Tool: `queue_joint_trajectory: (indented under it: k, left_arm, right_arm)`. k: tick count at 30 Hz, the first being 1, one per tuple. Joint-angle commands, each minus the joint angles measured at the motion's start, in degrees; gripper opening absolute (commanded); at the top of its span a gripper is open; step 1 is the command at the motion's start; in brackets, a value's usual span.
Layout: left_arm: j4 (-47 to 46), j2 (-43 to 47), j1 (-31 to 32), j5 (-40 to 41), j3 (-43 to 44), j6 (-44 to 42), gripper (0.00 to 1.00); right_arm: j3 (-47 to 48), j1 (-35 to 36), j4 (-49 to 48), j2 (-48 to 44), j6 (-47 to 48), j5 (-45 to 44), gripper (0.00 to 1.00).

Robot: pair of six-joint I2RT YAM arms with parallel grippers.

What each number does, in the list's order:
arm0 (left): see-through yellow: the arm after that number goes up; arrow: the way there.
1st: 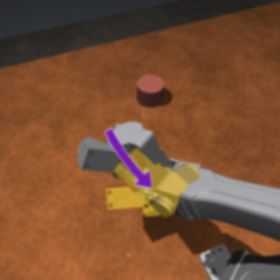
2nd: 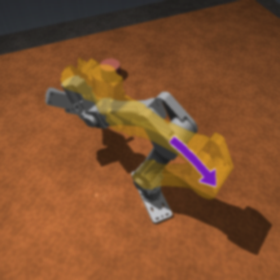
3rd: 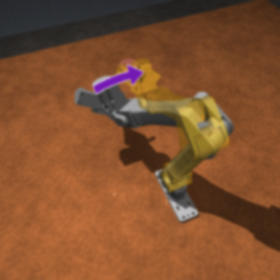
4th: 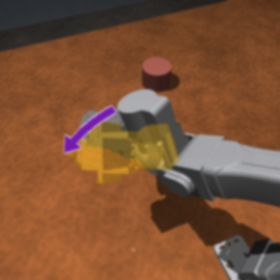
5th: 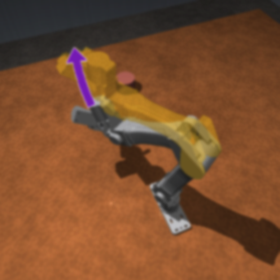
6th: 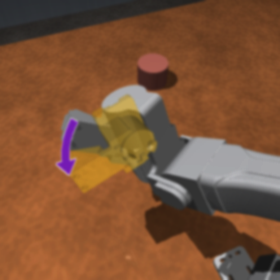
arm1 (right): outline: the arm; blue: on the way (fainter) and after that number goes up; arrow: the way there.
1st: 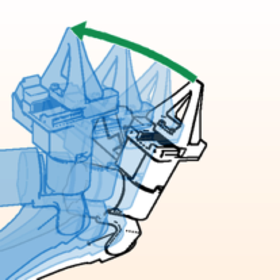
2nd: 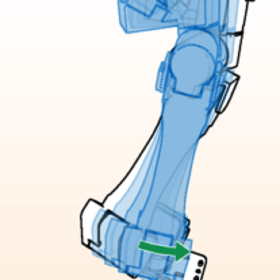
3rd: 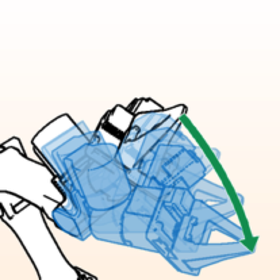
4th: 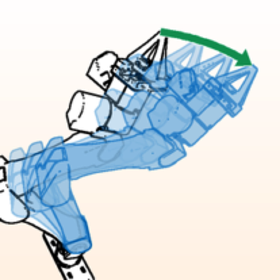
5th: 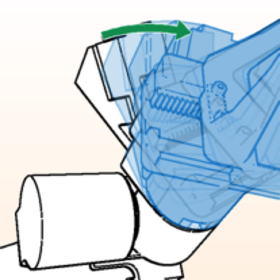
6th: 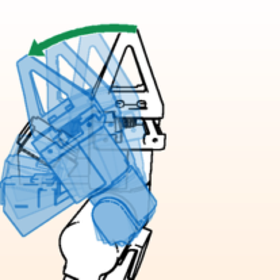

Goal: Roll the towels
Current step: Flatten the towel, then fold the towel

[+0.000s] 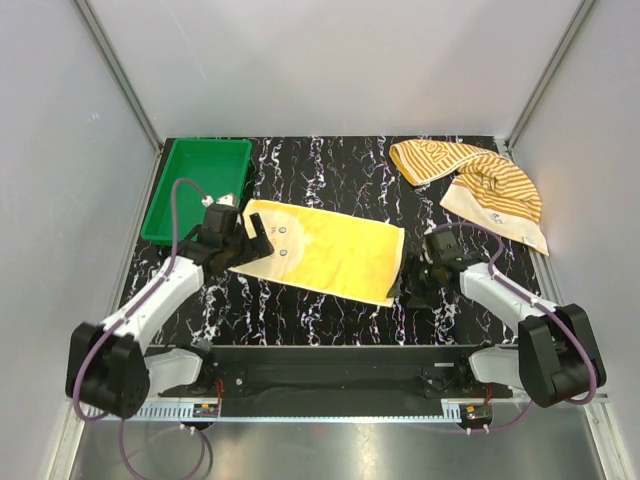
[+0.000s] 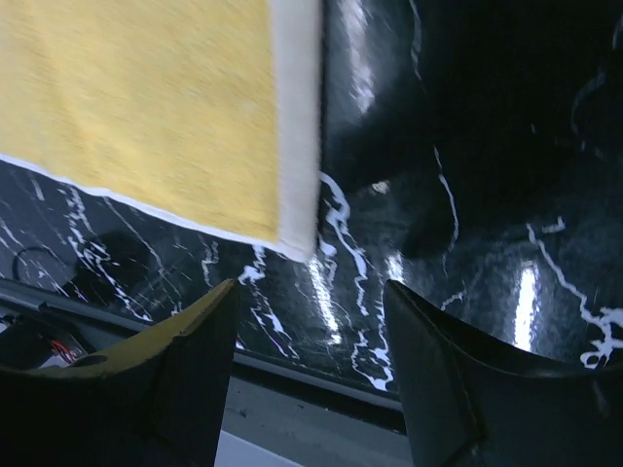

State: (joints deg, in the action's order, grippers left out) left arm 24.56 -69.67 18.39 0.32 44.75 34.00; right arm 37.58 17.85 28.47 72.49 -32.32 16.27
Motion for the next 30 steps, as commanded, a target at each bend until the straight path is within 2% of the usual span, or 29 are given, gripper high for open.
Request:
queue_joint_trajectory:
  k: [1, 4, 7, 8, 12, 16, 20, 21, 23, 26, 28, 30]
  left_arm:
    - [8.11, 7.24, 0.15, -1.81, 3.84, -2.44, 0.99]
    - [12.61, 11.73, 0.07, -1.99, 6.56, -4.89, 0.99]
    - [18.06, 15.77, 0.06, -0.49, 7.72, -7.54, 0.99]
    - [19.38, 16.84, -0.02, 2.38, 7.37, -8.15, 0.99]
    - [19.22, 21.58, -0.55, 3.20, 4.39, -9.92, 0.99]
    - [17.20, 24.23, -0.55, 0.48, 3.68, -10.79, 0.99]
    - [16.66, 23.44, -0.64, 0.13, 3.15, -11.15, 0.99]
    - [16.49, 23.18, -0.64, 0.04, 3.15, -11.41, 0.99]
    - [16.49, 22.91, -0.64, 0.03, 3.06, -11.41, 0.99]
    - [16.31, 22.91, -0.64, 0.03, 2.89, -11.32, 0.99]
    - [16.40, 22.74, -0.64, 0.03, 2.80, -11.24, 0.99]
    - [16.31, 22.82, -0.64, 0.03, 2.71, -11.23, 0.99]
  right_arm:
    - [-3.30, -0.09, -4.56, -3.14, -6.26, 2.81, 0.68]
    - [-3.92, -0.09, -3.34, -1.30, -6.01, 1.57, 0.68]
    - [-5.76, -0.01, -6.05, 0.28, -6.96, 4.02, 0.67]
    - [-6.29, 0.17, -7.10, 0.63, -7.49, 4.47, 0.67]
    - [-8.31, 1.31, -11.67, 3.00, -10.31, 4.56, 0.66]
    - [-8.40, 2.72, -13.87, 5.12, -12.50, 3.77, 0.64]
    - [-8.32, 3.16, -14.84, 6.35, -13.47, 2.98, 0.52]
    - [-8.49, 3.16, -14.32, 5.91, -13.65, 2.11, 0.45]
    - [-8.84, 3.16, -13.97, 4.95, -13.91, 1.40, 0.38]
    - [-9.28, 3.16, -11.51, 1.01, -14.00, -1.15, 0.22]
    - [-9.54, 3.25, -9.05, -1.29, -14.26, -3.43, 0.14]
    - [-9.55, 3.16, -5.64, -4.79, -14.70, -6.49, 0.10]
